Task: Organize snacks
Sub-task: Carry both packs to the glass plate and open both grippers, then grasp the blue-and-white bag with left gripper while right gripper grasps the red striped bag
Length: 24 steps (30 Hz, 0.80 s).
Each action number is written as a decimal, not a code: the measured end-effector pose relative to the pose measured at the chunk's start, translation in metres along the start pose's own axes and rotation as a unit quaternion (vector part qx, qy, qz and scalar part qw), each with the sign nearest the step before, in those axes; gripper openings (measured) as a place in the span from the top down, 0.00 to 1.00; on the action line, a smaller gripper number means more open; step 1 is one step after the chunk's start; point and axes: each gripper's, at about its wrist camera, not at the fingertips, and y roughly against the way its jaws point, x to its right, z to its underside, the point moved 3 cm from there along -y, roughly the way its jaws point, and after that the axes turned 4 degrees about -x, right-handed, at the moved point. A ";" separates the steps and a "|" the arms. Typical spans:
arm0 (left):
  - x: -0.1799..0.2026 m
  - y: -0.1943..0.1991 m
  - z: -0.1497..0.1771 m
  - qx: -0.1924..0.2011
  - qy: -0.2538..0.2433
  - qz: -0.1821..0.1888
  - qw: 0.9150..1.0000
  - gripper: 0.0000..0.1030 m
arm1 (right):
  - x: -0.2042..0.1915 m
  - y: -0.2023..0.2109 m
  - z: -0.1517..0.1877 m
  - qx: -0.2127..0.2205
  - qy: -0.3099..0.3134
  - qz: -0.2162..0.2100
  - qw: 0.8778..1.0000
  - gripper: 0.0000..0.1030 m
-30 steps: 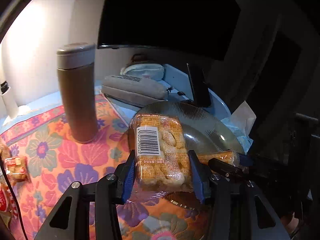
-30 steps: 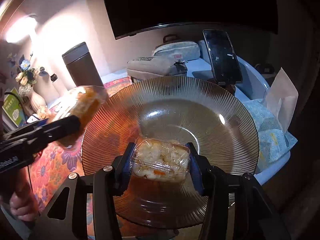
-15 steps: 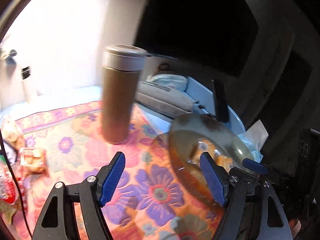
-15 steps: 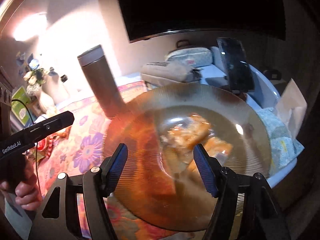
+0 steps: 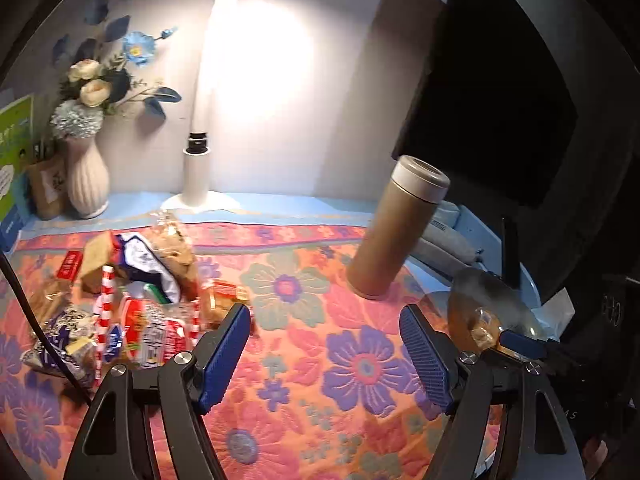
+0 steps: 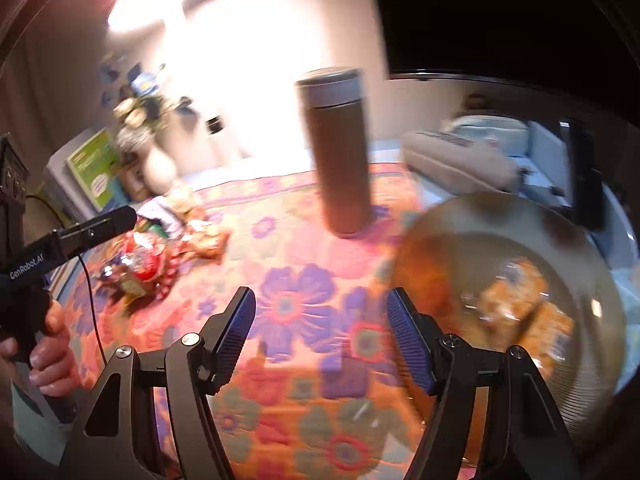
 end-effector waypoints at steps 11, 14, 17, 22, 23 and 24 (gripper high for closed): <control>-0.112 0.064 0.015 0.033 0.056 -0.091 0.994 0.27 | -0.105 -0.048 -0.013 -0.045 0.080 -0.090 0.992 0.34; -0.145 0.074 0.024 0.037 0.083 -0.108 0.990 0.28 | -0.131 -0.066 -0.014 -0.059 0.100 -0.106 0.988 0.34; -0.177 0.078 0.035 0.033 0.112 -0.122 0.986 0.28 | -0.155 -0.082 -0.014 -0.074 0.118 -0.121 0.983 0.34; -0.214 0.079 0.044 0.031 0.143 -0.137 0.980 0.28 | -0.186 -0.105 -0.017 -0.091 0.158 -0.139 0.974 0.34; -0.225 0.078 0.046 0.029 0.155 -0.136 0.978 0.28 | -0.193 -0.109 -0.018 -0.090 0.172 -0.138 0.971 0.34; -0.233 0.076 0.048 0.027 0.166 -0.134 0.977 0.28 | -0.199 -0.113 -0.019 -0.090 0.188 -0.139 0.968 0.34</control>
